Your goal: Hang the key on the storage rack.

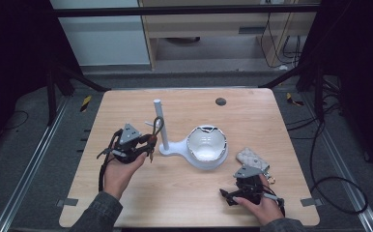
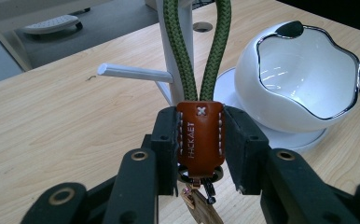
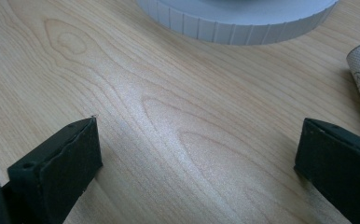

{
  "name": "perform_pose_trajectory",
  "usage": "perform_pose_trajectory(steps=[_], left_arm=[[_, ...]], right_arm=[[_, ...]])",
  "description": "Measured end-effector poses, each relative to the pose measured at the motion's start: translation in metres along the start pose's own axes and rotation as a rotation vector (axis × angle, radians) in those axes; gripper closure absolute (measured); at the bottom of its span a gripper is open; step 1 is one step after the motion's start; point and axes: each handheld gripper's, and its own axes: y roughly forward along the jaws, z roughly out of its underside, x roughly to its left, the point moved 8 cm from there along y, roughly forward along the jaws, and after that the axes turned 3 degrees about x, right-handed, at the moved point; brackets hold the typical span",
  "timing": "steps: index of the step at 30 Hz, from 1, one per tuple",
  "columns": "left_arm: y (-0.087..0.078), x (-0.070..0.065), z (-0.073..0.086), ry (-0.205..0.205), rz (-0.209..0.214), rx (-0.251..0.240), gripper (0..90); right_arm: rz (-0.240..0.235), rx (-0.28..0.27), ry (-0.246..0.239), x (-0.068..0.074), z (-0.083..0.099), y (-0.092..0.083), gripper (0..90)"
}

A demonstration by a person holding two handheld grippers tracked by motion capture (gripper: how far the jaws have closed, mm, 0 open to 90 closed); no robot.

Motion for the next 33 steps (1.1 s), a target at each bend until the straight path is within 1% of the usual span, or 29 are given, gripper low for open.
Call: perform_pose_trajectory(steps=[9,11,12,17,21,23,25,26,29,31,33], left_arm=[[0.004,-0.002,0.000,-0.005,0.005,0.002,65.8],[0.004,-0.002,0.000,-0.003,0.001,0.004,65.3],[0.004,-0.002,0.000,0.005,-0.005,0.006,64.5],[0.006,-0.002,0.006,0.006,-0.023,0.019,47.1],[0.006,-0.001,0.013,0.003,-0.038,0.029,36.3],[0.006,-0.001,0.018,0.000,-0.034,0.038,30.8],[0.008,0.000,0.024,-0.004,-0.029,0.054,26.0],[0.008,0.000,0.027,-0.002,-0.032,0.064,23.9],[0.010,0.003,0.039,-0.011,-0.036,0.084,16.2],[0.012,0.004,0.048,-0.029,-0.037,0.080,14.2],[0.016,0.005,0.059,-0.027,-0.033,0.094,12.2]], right_arm=[[0.000,0.000,0.000,0.000,0.000,0.000,0.3],[0.000,0.000,0.000,0.000,0.000,0.000,0.4],[0.000,0.000,0.000,0.000,0.000,0.000,0.4],[0.000,0.000,0.000,0.000,0.000,0.000,0.4],[0.000,0.000,0.000,0.000,0.000,0.000,0.3],[0.000,0.000,0.001,0.000,0.000,0.000,0.4],[0.000,0.000,0.001,0.000,0.000,0.000,0.4],[0.000,0.000,0.001,0.000,0.000,0.000,0.3],[0.000,0.000,0.001,0.000,0.000,0.000,0.3],[0.000,0.000,0.001,0.000,0.000,0.000,0.4],[0.000,0.000,0.000,0.000,0.000,0.000,0.3]])
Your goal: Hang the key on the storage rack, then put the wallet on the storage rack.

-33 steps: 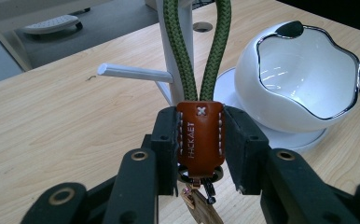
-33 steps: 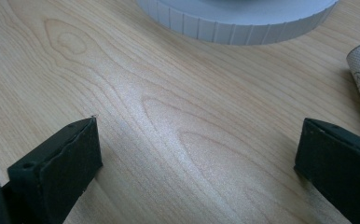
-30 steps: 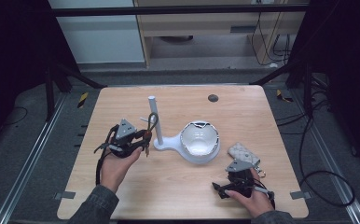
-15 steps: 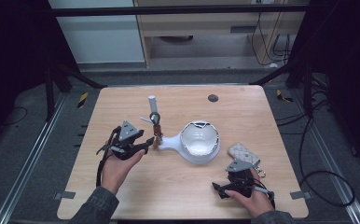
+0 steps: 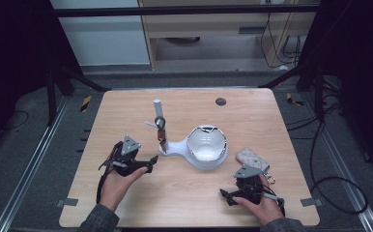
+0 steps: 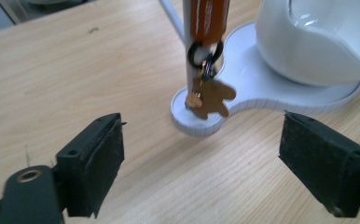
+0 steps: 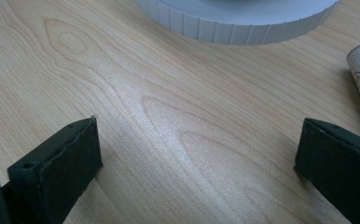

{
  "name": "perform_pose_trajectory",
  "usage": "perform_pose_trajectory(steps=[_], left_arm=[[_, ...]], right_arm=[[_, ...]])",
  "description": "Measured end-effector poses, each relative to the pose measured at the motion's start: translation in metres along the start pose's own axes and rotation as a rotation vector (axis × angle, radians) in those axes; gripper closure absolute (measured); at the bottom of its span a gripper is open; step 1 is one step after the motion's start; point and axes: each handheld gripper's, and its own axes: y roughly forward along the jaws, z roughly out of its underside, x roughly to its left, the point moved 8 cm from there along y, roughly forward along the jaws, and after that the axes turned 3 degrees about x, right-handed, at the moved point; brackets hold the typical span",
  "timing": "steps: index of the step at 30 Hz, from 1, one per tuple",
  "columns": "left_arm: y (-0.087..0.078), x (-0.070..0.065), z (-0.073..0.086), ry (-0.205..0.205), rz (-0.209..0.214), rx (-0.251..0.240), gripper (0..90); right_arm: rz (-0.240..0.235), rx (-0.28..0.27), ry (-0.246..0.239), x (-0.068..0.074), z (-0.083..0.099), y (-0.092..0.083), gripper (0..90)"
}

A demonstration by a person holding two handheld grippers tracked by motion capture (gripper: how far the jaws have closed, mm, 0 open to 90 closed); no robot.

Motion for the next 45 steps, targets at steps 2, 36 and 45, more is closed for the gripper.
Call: perform_pose_trajectory(steps=[2,36,45], left_arm=[[0.006,0.000,0.010,-0.004,0.012,0.008,10.8],[0.031,0.036,0.074,-0.094,-0.034,0.128,4.9],[0.032,0.034,0.075,-0.081,-0.047,0.138,3.5]], right_arm=[[0.000,0.000,0.001,0.000,0.000,0.000,0.4],[0.055,0.173,0.058,-0.066,-0.022,-0.065,14.7],[0.083,0.269,0.081,-0.085,-0.017,-0.067,12.7]])
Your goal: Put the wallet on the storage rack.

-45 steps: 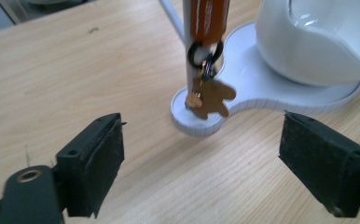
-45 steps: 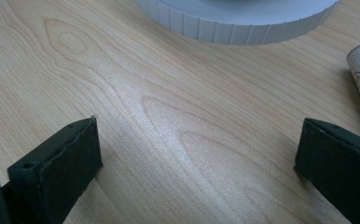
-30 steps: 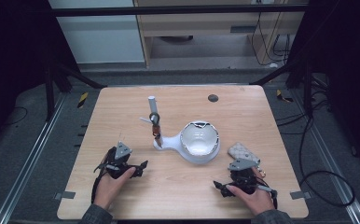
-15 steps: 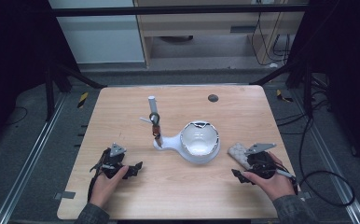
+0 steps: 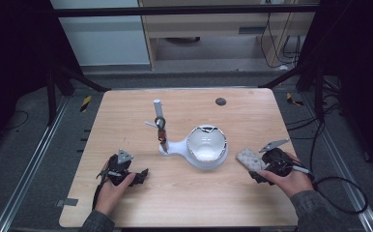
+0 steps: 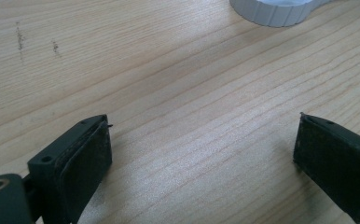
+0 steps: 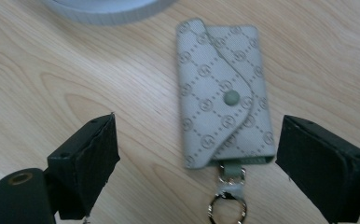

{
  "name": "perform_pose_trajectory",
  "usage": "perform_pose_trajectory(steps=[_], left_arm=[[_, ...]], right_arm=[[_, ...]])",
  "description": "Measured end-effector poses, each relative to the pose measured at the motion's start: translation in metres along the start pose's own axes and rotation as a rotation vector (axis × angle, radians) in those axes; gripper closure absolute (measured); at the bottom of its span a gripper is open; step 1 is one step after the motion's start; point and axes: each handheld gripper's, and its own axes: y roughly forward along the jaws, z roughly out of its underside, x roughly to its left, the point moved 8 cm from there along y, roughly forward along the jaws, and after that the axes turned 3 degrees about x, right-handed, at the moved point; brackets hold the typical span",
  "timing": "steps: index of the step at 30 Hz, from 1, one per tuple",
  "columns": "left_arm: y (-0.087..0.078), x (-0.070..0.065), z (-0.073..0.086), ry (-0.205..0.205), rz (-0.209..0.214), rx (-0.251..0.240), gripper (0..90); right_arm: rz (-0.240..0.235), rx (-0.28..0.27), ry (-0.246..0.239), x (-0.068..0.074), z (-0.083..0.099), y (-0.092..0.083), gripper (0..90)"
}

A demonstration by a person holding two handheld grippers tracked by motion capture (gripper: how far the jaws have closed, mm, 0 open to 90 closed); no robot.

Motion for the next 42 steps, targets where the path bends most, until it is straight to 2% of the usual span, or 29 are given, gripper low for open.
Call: perform_pose_trajectory(steps=[4,7,11,14,19,30,31,36,42], left_arm=[[0.000,0.000,0.001,0.002,-0.001,0.003,3.5],[0.000,0.000,0.001,0.002,-0.003,0.002,3.3],[0.000,-0.001,0.001,0.003,-0.002,0.004,2.7],[0.000,-0.001,0.001,0.003,0.000,0.005,2.3],[0.000,-0.001,0.001,0.004,0.001,0.006,1.9],[0.001,-0.002,0.000,0.006,0.003,0.009,0.8],[0.001,-0.002,0.000,0.006,0.004,0.009,0.8],[0.001,-0.002,0.000,0.008,0.005,0.009,0.8],[0.001,-0.002,0.000,0.008,0.006,0.008,0.7]], right_arm=[[0.001,0.025,0.014,-0.007,0.001,0.001,11.4],[0.007,0.054,0.005,-0.010,0.000,0.000,10.2],[-0.005,0.074,0.010,-0.012,-0.002,0.000,9.4],[-0.007,0.081,0.004,-0.014,-0.003,0.002,13.7],[-0.021,0.107,0.008,-0.016,-0.003,0.009,17.9],[-0.041,0.205,0.032,-0.019,-0.004,0.029,13.5],[-0.038,0.212,0.021,-0.021,-0.004,0.031,13.7],[-0.042,0.238,0.016,-0.020,-0.004,0.036,16.1],[-0.042,0.239,0.008,-0.024,-0.003,0.037,18.0]])
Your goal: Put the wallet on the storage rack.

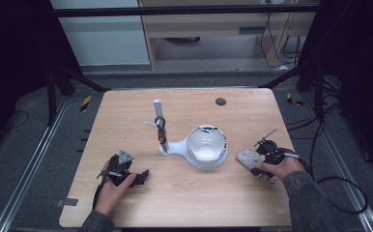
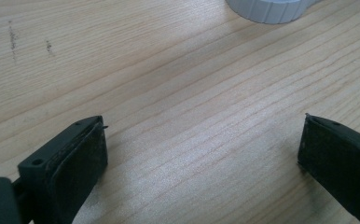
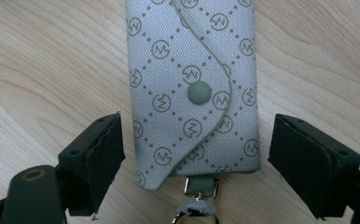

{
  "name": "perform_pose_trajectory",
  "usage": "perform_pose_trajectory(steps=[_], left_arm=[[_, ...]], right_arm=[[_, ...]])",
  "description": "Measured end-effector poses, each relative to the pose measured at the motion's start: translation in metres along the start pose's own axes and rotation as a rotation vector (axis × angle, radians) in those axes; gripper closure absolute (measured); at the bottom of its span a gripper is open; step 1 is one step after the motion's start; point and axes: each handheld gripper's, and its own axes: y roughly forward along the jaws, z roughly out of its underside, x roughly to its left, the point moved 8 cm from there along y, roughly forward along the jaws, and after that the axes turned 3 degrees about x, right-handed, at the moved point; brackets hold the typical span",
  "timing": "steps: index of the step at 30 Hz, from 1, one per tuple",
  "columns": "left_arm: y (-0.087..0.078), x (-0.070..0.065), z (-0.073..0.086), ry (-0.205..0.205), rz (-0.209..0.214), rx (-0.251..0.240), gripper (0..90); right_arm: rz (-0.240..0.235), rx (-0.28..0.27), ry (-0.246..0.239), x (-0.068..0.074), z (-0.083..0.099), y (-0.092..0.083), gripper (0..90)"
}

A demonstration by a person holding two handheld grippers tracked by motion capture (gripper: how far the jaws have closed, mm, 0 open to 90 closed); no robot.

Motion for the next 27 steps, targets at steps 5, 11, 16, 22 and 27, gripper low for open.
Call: perform_pose_trajectory(steps=[5,11,16,22,27], left_arm=[[0.0000,-0.0001,0.0000,0.000,0.000,0.000,0.6],[0.0001,-0.0001,-0.0001,0.001,0.001,0.000,0.5],[0.0002,-0.0003,-0.0001,0.001,0.002,0.000,0.5],[0.0002,-0.0004,-0.0001,0.001,0.003,0.000,0.5],[0.0002,-0.0005,-0.0001,0.002,0.003,0.001,0.5]], right_arm=[[-0.002,-0.008,0.009,-0.0013,0.0009,-0.0001,19.1],[-0.012,-0.008,0.003,-0.0009,0.0024,0.0028,20.5],[-0.011,-0.001,0.000,-0.0007,0.0040,0.0065,21.7],[-0.016,-0.002,-0.003,-0.0008,0.0051,0.0072,24.8],[-0.020,-0.001,-0.002,-0.0005,0.0057,0.0084,25.0]])
